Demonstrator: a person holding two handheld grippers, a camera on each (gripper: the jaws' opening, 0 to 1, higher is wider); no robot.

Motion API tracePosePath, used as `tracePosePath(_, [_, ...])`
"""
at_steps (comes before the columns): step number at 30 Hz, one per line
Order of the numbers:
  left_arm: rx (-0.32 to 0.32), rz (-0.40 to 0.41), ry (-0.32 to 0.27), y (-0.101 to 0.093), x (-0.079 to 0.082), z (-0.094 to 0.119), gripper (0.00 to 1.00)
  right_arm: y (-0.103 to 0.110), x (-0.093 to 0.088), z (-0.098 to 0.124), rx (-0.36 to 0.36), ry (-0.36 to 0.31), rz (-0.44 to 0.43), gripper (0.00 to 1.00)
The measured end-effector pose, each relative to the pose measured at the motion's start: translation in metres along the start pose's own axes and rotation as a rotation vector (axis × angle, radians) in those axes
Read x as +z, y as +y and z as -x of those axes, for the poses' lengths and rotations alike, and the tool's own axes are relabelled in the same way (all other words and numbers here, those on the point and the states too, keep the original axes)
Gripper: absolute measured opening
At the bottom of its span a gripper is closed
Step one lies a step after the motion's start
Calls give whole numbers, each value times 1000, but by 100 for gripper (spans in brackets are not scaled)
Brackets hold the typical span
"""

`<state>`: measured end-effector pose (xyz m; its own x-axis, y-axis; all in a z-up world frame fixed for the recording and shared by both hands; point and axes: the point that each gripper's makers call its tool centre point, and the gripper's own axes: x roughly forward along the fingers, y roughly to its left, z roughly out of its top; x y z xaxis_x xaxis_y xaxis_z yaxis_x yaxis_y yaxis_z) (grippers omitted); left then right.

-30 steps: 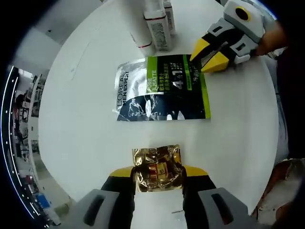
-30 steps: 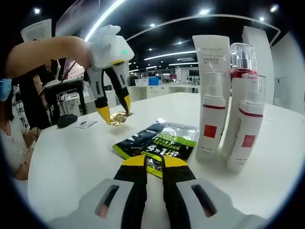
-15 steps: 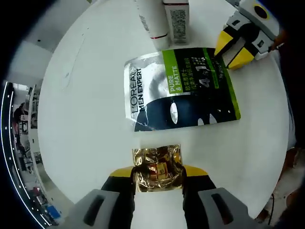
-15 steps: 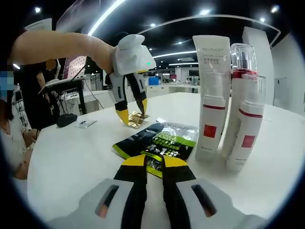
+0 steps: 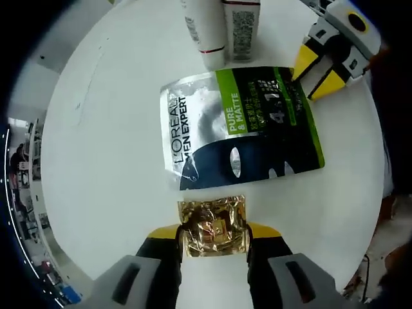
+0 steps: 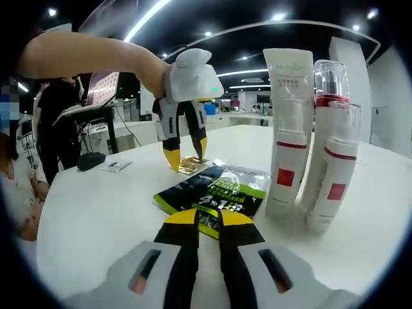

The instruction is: Arrange the skincare products in the storage area until every visible bottle or jar stands upright without overlapping.

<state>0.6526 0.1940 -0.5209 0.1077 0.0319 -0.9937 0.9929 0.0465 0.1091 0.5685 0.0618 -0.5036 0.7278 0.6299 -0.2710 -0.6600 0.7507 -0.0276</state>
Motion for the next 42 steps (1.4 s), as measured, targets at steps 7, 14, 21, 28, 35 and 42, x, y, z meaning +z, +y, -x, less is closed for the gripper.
tracePosePath(7, [-32,-3,-3,-1,1,-1,40,0,0,0,0,0,3,10])
tracePosePath(14, [-45,1,10,-1,1,-3,41,1,0,0,3,-2,0,10])
tracePosePath(21, [-52,22,-5,-2,0,-3,42,1,0,0,3,-3,6,10])
tracePosePath(28, [15,36,-24,4,0,-1,51,2,2,0,6,-11,11,10])
tracePosePath(35, [70,179,-94,-11,-11,6,93,1,3,1,2,-16,13,9])
tracePosePath(42, [94,207,-99,-32,-53,34,90,3,4,2,15,-22,3,10])
